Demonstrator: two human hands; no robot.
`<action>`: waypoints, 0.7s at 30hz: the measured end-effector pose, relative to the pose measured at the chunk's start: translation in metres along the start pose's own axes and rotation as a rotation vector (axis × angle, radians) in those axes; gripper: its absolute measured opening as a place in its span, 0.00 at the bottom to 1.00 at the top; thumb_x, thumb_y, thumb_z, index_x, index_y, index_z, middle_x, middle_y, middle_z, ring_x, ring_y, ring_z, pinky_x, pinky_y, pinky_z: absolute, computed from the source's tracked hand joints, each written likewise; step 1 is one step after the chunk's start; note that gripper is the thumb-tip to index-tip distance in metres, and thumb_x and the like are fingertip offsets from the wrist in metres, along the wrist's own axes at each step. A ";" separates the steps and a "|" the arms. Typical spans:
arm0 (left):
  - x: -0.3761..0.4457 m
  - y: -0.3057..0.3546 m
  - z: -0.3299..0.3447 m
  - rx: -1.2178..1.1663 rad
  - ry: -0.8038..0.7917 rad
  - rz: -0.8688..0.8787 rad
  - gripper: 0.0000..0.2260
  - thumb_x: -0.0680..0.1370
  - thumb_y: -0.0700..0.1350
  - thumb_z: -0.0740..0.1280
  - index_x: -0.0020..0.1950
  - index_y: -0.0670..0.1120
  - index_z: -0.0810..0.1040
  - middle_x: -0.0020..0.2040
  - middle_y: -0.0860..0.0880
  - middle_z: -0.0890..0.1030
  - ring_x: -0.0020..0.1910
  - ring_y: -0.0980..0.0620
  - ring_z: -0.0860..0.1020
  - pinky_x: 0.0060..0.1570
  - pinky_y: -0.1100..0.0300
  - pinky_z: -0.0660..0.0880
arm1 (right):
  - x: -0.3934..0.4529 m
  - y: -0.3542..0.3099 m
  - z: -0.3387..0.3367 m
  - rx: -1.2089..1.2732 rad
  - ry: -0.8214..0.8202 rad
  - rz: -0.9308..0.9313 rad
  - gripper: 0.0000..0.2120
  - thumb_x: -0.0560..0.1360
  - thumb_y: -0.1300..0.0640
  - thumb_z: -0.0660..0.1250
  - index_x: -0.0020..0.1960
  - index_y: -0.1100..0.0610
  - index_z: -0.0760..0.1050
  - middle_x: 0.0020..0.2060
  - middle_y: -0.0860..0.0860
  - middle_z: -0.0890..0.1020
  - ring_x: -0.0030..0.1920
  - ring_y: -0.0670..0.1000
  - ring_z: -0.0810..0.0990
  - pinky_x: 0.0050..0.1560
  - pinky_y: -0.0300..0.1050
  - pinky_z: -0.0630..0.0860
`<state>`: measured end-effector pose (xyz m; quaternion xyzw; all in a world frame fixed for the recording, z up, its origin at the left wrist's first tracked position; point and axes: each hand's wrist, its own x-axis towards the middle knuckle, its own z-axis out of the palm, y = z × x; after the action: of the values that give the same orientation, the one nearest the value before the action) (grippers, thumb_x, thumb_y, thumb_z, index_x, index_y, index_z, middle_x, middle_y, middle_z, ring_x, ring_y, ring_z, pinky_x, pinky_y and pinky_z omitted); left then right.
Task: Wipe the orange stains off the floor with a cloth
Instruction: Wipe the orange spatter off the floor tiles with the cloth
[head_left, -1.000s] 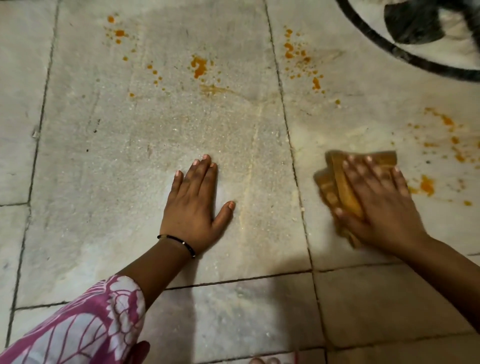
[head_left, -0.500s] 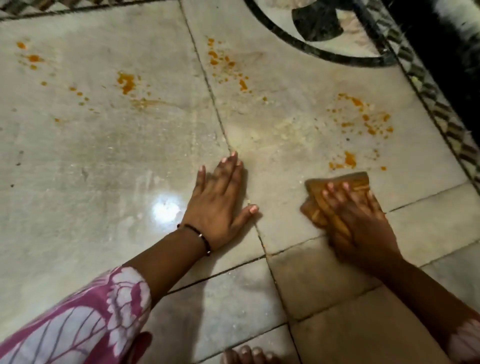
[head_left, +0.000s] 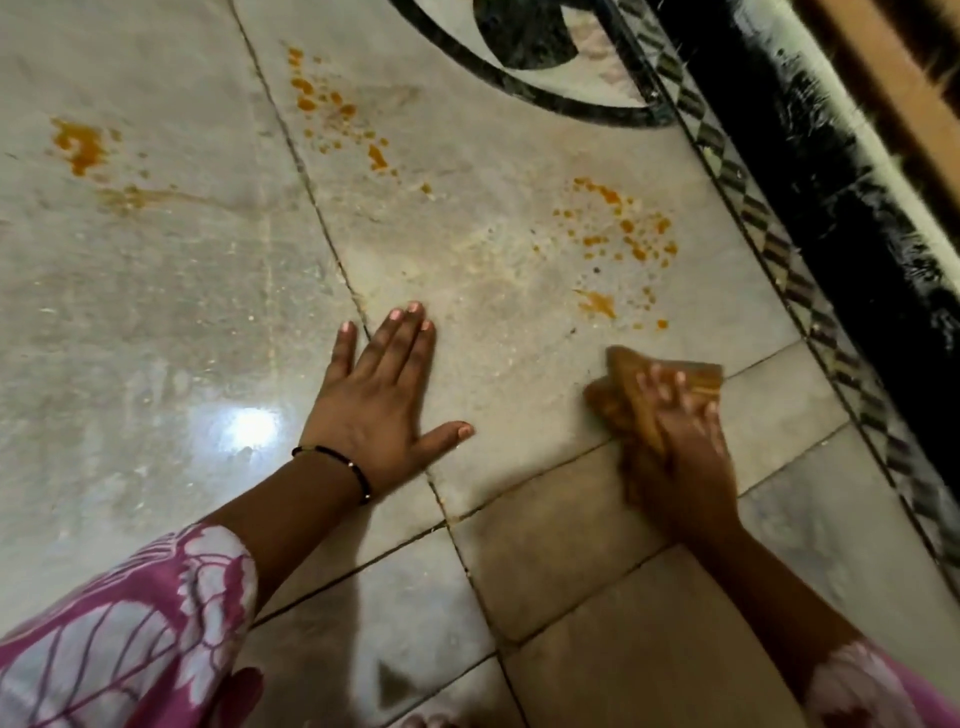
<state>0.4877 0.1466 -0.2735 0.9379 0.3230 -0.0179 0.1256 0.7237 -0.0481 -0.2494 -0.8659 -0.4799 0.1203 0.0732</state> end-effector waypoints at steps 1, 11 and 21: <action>0.000 0.001 -0.001 -0.007 0.000 -0.004 0.44 0.73 0.73 0.44 0.78 0.42 0.49 0.78 0.45 0.48 0.77 0.50 0.46 0.73 0.43 0.43 | 0.014 0.008 -0.004 0.014 0.028 0.100 0.34 0.72 0.45 0.52 0.77 0.49 0.54 0.76 0.47 0.54 0.76 0.49 0.48 0.74 0.51 0.43; 0.000 0.002 -0.006 -0.041 0.000 -0.009 0.43 0.73 0.72 0.46 0.78 0.43 0.48 0.78 0.46 0.48 0.76 0.51 0.45 0.73 0.45 0.41 | 0.097 -0.065 0.010 0.043 0.007 -0.177 0.33 0.73 0.47 0.56 0.77 0.52 0.54 0.76 0.51 0.55 0.76 0.54 0.49 0.75 0.55 0.44; 0.002 0.000 -0.005 -0.057 0.016 -0.010 0.44 0.72 0.73 0.47 0.78 0.44 0.48 0.78 0.46 0.47 0.77 0.51 0.45 0.73 0.46 0.39 | 0.079 -0.002 -0.012 0.021 0.063 0.023 0.32 0.74 0.47 0.54 0.77 0.50 0.52 0.76 0.50 0.56 0.76 0.49 0.48 0.74 0.49 0.43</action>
<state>0.4890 0.1484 -0.2693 0.9325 0.3288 -0.0020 0.1495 0.7660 0.0199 -0.2481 -0.8739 -0.4661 0.0989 0.0958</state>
